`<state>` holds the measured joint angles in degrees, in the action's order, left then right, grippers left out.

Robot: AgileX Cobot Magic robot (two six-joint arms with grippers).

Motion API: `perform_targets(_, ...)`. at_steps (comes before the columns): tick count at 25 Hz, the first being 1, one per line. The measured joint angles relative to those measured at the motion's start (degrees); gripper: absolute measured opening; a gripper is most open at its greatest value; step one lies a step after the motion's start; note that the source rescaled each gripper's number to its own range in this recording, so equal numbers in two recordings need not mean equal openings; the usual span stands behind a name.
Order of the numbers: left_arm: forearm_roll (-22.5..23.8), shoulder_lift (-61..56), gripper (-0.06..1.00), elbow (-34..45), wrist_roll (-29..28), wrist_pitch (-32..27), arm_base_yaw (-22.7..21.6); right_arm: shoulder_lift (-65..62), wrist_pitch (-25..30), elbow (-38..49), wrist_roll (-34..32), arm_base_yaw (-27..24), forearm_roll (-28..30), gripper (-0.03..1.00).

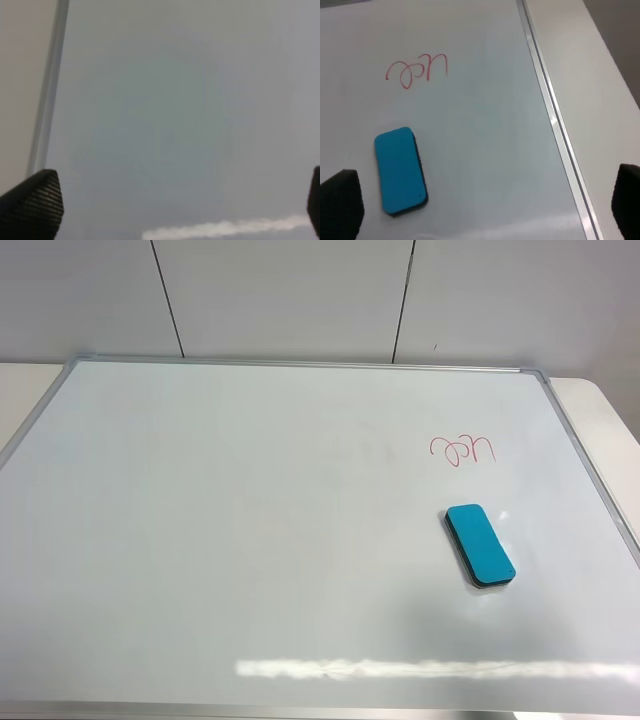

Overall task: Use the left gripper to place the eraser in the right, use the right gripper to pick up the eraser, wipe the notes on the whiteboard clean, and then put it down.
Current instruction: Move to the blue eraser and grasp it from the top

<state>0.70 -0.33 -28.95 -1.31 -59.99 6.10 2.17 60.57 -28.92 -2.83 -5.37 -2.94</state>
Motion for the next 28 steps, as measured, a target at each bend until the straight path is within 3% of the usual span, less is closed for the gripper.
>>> perform_targets(8,0.00,0.00,1.00,0.00,0.00,0.00,0.00,25.01,-1.43,-3.96,-8.38,0.00,0.81,1.00)
perform_targets(13,0.00,0.00,1.00,0.00,0.00,0.00,0.00,42.40,-1.74,-11.68,-7.88,0.00,0.76,1.00)
perform_targets(19,0.00,0.00,1.00,0.00,0.00,0.00,0.00,59.17,0.73,-19.18,-2.82,0.00,-1.21,1.00)
perform_targets(23,0.00,0.00,1.00,0.00,0.00,0.00,0.00,67.64,-0.56,-20.47,1.44,4.13,-2.21,1.00)
perform_targets(28,0.00,0.00,1.00,0.00,0.00,0.00,0.00,74.26,-2.78,-20.47,0.44,10.37,-2.26,1.00)
